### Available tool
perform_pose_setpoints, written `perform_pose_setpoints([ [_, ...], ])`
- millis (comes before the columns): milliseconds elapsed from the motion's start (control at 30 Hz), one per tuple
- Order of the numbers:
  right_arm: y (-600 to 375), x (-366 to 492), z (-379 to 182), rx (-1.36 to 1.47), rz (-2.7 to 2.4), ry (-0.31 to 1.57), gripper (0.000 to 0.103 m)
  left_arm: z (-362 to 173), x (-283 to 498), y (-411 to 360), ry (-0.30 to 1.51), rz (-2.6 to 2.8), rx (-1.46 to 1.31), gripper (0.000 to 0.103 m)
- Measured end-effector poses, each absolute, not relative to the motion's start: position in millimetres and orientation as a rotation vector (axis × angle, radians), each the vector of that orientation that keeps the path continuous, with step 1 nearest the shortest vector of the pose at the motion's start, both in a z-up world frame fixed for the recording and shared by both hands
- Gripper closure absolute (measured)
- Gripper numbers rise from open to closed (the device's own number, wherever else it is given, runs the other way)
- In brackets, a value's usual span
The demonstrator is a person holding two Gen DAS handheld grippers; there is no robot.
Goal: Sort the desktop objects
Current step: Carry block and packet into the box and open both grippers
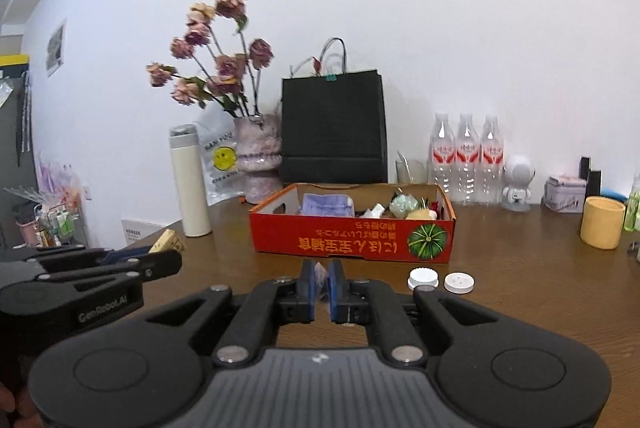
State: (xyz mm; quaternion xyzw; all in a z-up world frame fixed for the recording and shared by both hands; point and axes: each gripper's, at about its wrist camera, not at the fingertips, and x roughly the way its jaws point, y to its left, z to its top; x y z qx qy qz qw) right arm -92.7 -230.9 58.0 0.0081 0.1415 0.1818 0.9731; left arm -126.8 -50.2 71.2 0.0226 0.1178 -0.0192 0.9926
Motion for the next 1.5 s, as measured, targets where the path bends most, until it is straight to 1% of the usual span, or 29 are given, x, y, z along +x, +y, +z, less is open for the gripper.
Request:
perform_pose_setpoints([
  [200,-231,-112,61,0.022,0.378,0.255,0.097,75,-137,-54,0.186,-0.031,0.033,0.09],
  [400,-232,-93,61,0.021,0.361,0.257,0.097,80,-101,-55,0.203,-0.037,0.034,0.09],
  [567,-231,-37,67,-0.002,0.358,0.265,0.097,92,-35,-51,0.174,-0.02,0.029,0.09],
  [767,-228,62,81,0.012,0.339,0.269,0.097,104,64,-44,0.188,0.02,0.027,0.091],
  [967,-236,144,95,0.038,0.324,0.258,0.097,107,134,-33,0.196,0.032,0.011,0.091],
  [1067,-240,178,95,0.05,0.313,0.259,0.097,100,172,-25,0.281,-0.015,-0.036,0.09],
  [1167,-247,218,92,0.094,0.339,0.324,0.097,97,226,-20,0.443,-0.031,-0.055,0.09],
  [1300,-248,290,87,0.158,0.36,0.512,0.097,90,299,-8,0.706,-0.105,-0.182,0.09],
  [1400,-246,341,74,0.174,0.336,0.681,0.097,71,334,-5,0.819,-0.089,-0.194,0.089],
  [1433,-245,356,68,0.184,0.334,0.745,0.097,66,342,-4,0.838,-0.092,-0.193,0.083],
  [1500,-241,376,58,0.189,0.353,0.841,0.095,58,352,-3,0.873,-0.094,-0.183,0.066],
])
